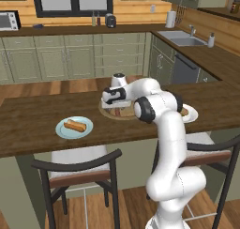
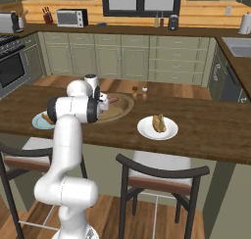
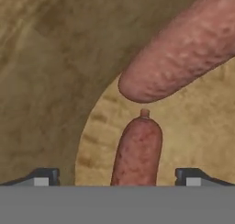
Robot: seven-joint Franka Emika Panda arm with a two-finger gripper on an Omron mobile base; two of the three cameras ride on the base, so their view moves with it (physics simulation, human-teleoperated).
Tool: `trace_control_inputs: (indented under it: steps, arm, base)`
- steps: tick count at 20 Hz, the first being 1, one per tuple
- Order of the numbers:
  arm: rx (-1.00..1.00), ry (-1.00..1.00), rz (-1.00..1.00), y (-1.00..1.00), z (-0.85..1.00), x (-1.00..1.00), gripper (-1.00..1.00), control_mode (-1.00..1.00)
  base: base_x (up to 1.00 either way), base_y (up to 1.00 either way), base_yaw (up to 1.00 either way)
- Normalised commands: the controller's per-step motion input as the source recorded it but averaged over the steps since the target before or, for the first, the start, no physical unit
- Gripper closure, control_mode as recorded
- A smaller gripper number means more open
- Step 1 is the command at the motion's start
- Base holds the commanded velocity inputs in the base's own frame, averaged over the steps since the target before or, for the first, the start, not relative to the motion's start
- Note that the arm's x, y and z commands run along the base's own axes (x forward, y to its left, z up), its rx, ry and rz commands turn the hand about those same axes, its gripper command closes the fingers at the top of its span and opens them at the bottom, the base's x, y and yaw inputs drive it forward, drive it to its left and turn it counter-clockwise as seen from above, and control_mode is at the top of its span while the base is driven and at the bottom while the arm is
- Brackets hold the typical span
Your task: Place one bun and one sausage from the bowl on each plate.
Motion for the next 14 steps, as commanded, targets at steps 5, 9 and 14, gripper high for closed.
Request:
trace_control_inputs:
  steps: [5, 9, 14]
  arm:
    - [0.01, -0.05, 0.00, -0.44, -0.49, -0.33, 1.00, -1.00]
    - [0.00, -0.06, -0.01, -0.72, -0.84, -0.63, 1.00, -1.00]
    - [0.00, -0.02, 0.00, -0.38, -0.58, -0.24, 1.00, -1.00]
  base:
    - [0.00, 0.00, 0.00]
    - [0.00, 0.00, 0.00]
    - [0.00, 0.00, 0.00]
